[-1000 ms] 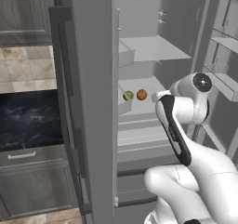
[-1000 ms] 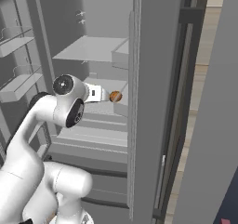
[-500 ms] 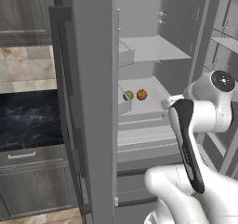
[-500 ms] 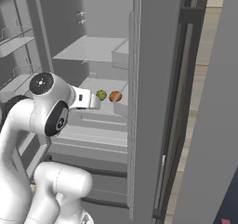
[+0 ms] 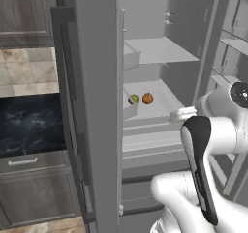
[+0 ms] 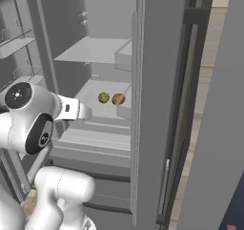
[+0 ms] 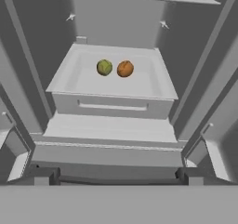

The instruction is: Move the chicken breast and apple from the top shelf to the second highest shelf to make space. Then, place the pitcher from the counter on the cleared top shelf.

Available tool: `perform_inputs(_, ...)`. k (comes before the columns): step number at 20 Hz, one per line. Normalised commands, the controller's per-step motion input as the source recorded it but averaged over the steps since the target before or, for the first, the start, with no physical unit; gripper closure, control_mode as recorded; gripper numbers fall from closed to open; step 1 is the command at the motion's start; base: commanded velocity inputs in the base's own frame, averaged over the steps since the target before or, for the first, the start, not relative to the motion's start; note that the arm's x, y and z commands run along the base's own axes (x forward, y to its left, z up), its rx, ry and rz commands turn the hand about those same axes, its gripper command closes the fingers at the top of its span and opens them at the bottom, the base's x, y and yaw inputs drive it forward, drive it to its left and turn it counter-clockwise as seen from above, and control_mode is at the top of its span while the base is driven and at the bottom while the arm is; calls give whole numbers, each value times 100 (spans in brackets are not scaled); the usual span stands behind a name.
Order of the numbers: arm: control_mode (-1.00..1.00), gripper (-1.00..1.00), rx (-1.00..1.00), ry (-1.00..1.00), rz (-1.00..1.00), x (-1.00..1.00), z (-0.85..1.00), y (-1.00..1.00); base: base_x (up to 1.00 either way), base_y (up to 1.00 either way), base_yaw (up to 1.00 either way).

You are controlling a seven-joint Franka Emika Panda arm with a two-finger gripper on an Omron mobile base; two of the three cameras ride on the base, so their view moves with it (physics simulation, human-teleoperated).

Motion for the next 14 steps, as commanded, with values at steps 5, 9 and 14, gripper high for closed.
perform_inputs(5, -100, -100, 0, 0, 0, -7, 12, 0, 0, 0, 0)
perform_inputs(9, -100, -100, 0, 0, 0, 0, 0, 0, 0, 0, 0)
perform_inputs(14, -100, -100, 0, 0, 0, 0, 0, 0, 0, 0, 0)
